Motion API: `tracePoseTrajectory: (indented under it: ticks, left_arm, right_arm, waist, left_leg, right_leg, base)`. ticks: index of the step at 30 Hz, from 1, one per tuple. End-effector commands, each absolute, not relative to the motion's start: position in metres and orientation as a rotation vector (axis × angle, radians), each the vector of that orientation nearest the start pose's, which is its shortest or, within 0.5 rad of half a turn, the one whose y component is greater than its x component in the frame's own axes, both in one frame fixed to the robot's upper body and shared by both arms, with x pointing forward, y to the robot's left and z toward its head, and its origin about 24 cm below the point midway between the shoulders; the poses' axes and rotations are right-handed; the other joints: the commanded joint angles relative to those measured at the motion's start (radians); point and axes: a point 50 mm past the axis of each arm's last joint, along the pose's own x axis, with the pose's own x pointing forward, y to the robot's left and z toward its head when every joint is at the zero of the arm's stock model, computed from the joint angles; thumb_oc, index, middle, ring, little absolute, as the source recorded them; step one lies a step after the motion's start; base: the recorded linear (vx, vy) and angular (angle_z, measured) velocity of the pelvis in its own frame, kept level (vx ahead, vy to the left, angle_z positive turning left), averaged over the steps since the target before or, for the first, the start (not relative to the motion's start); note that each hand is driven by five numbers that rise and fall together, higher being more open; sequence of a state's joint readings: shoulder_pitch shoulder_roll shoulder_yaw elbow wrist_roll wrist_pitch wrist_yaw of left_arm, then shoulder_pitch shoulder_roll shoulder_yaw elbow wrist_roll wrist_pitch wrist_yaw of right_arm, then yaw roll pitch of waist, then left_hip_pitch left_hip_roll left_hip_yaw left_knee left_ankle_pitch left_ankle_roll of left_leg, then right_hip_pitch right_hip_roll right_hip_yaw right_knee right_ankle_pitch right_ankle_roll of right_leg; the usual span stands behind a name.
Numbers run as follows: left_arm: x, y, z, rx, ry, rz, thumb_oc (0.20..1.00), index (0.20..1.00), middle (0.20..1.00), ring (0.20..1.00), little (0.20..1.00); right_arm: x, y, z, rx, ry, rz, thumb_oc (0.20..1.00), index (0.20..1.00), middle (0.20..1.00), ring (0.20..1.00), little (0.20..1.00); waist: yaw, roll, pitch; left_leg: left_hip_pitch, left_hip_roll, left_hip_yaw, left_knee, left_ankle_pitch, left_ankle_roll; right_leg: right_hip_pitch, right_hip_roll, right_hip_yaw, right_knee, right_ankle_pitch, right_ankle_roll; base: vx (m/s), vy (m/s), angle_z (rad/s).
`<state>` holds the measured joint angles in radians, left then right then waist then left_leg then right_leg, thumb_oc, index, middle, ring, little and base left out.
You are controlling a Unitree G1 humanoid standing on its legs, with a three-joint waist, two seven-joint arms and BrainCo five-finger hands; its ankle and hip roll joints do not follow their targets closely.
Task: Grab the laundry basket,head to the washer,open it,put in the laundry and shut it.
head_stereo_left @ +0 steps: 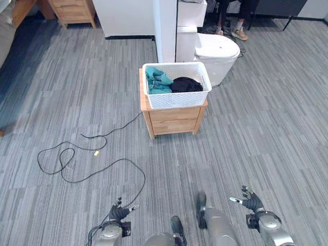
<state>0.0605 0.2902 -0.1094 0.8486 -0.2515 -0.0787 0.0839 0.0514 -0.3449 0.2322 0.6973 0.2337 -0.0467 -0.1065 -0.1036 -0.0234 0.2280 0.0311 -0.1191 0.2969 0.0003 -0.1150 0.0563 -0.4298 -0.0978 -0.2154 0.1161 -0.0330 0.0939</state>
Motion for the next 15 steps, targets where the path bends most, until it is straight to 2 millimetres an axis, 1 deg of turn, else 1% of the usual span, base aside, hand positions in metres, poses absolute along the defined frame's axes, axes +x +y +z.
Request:
tracePoseTrajectory:
  ticks: [1, 2, 3, 5, 6, 7, 8, 9, 10, 12, 13, 14, 15]
  left_arm:
    - [0.173, 0.252, -0.103, 0.205, 0.709, 0.195, 1.000, 1.000, 1.000, 1.000, 1.000]
    - [0.171, 0.251, -0.105, 0.203, 0.714, 0.189, 1.000, 1.000, 1.000, 1.000, 1.000]
    - [0.171, 0.251, -0.105, 0.202, 0.714, 0.188, 1.000, 1.000, 1.000, 1.000, 1.000]
    - [0.168, 0.249, -0.106, 0.203, 0.720, 0.177, 1.000, 1.000, 1.000, 1.000, 1.000]
    - [0.168, 0.249, -0.106, 0.203, 0.720, 0.177, 1.000, 1.000, 1.000, 1.000, 1.000]
    - [0.164, 0.245, -0.110, 0.195, 0.737, 0.174, 1.000, 1.000, 1.000, 1.000, 1.000]
    - [0.163, 0.245, -0.111, 0.194, 0.742, 0.173, 1.000, 1.000, 1.000, 1.000, 1.000]
    - [0.162, 0.245, -0.112, 0.183, 0.746, 0.183, 1.000, 1.000, 1.000, 1.000, 1.000]
    - [0.160, 0.245, -0.113, 0.178, 0.751, 0.181, 1.000, 1.000, 1.000, 1.000, 1.000]
    - [0.159, 0.242, -0.113, 0.177, 0.751, 0.165, 1.000, 1.000, 1.000, 1.000, 1.000]
    - [0.160, 0.240, -0.114, 0.172, 0.752, 0.160, 1.000, 1.000, 1.000, 1.000, 1.000]
    - [0.161, 0.238, -0.114, 0.168, 0.753, 0.160, 1.000, 1.000, 1.000, 1.000, 1.000]
    - [0.164, 0.236, -0.114, 0.165, 0.753, 0.154, 1.000, 1.000, 1.000, 1.000, 1.000]
  right_arm:
    - [0.209, -0.237, -0.082, -0.253, 0.605, -0.114, 1.000, 1.000, 1.000, 1.000, 1.000]
    - [0.207, -0.238, -0.083, -0.260, 0.614, -0.109, 1.000, 1.000, 1.000, 1.000, 1.000]
    - [0.207, -0.239, -0.083, -0.261, 0.614, -0.110, 1.000, 1.000, 1.000, 1.000, 1.000]
    - [0.201, -0.242, -0.085, -0.257, 0.625, -0.115, 1.000, 1.000, 1.000, 1.000, 1.000]
    - [0.201, -0.242, -0.085, -0.257, 0.625, -0.115, 1.000, 1.000, 1.000, 1.000, 1.000]
    - [0.198, -0.245, -0.086, -0.263, 0.633, -0.115, 1.000, 1.000, 1.000, 1.000, 1.000]
    - [0.198, -0.246, -0.086, -0.270, 0.636, -0.113, 1.000, 1.000, 1.000, 1.000, 1.000]
    - [0.198, -0.248, -0.085, -0.278, 0.632, -0.114, 1.000, 1.000, 1.000, 1.000, 1.000]
    - [0.197, -0.249, -0.084, -0.278, 0.630, -0.113, 1.000, 1.000, 1.000, 1.000, 1.000]
    - [0.196, -0.253, -0.082, -0.277, 0.624, -0.119, 1.000, 1.000, 1.000, 1.000, 1.000]
    - [0.196, -0.255, -0.083, -0.278, 0.628, -0.125, 1.000, 1.000, 1.000, 1.000, 1.000]
    - [0.195, -0.257, -0.084, -0.285, 0.639, -0.131, 1.000, 1.000, 1.000, 1.000, 1.000]
    - [0.195, -0.259, -0.084, -0.291, 0.646, -0.140, 1.000, 1.000, 1.000, 1.000, 1.000]
  waist:
    - [0.014, -0.018, 0.052]
    - [0.009, -0.023, 0.045]
    - [0.009, -0.019, 0.049]
    - [0.003, -0.024, 0.032]
    - [0.003, -0.024, 0.032]
    - [-0.007, -0.005, 0.019]
    - [-0.010, 0.002, 0.015]
    - [-0.011, 0.006, 0.007]
    - [-0.014, 0.010, 0.003]
    - [-0.019, 0.013, -0.004]
    - [-0.017, 0.015, -0.001]
    - [-0.016, 0.013, 0.002]
    - [-0.013, 0.006, 0.005]
  left_leg:
    - [0.054, 0.092, -0.104, 0.052, -0.047, -0.046]
    - [0.078, 0.080, -0.118, 0.056, -0.066, -0.047]
    - [0.083, 0.084, -0.118, 0.058, -0.071, -0.047]
    - [0.125, 0.071, -0.141, 0.064, -0.111, -0.053]
    - [0.125, 0.071, -0.141, 0.064, -0.111, -0.053]
    - [0.138, 0.096, -0.150, 0.094, -0.121, -0.078]
    - [0.130, 0.107, -0.156, 0.133, -0.102, -0.090]
    - [0.121, 0.121, -0.156, 0.175, -0.064, -0.111]
    - [0.106, 0.137, -0.155, 0.228, -0.036, -0.124]
    - [0.063, 0.175, -0.151, 0.358, 0.042, -0.152]
    - [0.045, 0.191, -0.143, 0.415, 0.061, -0.156]
    - [0.020, 0.198, -0.139, 0.449, 0.072, -0.153]
    - [-0.007, 0.193, -0.134, 0.457, 0.067, -0.140]
  right_leg:
    - [0.163, -0.022, -0.031, -0.111, 0.087, 0.071]
    - [0.153, -0.031, -0.036, -0.109, 0.107, 0.075]
    - [0.159, -0.028, -0.038, -0.109, 0.105, 0.075]
    - [0.187, -0.033, -0.027, -0.114, 0.121, 0.064]
    - [0.187, -0.033, -0.027, -0.114, 0.121, 0.064]
    - [0.206, -0.023, -0.016, -0.094, 0.113, 0.047]
    - [0.215, -0.017, -0.009, -0.080, 0.106, 0.035]
    - [0.224, -0.011, -0.015, -0.072, 0.098, 0.021]
    - [0.237, -0.006, -0.016, -0.066, 0.085, 0.008]
    - [0.274, 0.020, -0.007, -0.063, 0.049, -0.029]
    - [0.299, 0.033, -0.003, -0.067, 0.031, -0.041]
    - [0.319, 0.037, 0.000, -0.073, 0.017, -0.049]
    - [0.335, 0.035, 0.003, -0.080, 0.007, -0.053]
  base:
    - [0.46, -0.122, 0.56]
    - [0.46, -0.121, 0.66]
    - [0.37, -0.109, 0.74]
    - [0.29, -0.104, 0.58]
    - [0.38, -0.177, 0.58]
    - [0.34, -0.182, 0.41]
    - [0.45, -0.277, 0.44]
    - [0.29, -0.207, 0.34]
    - [0.29, -0.228, 0.14]
    - [0.28, -0.221, -0.24]
    - [0.24, -0.195, -0.25]
    - [0.19, -0.139, -0.27]
    - [0.11, -0.085, -0.31]
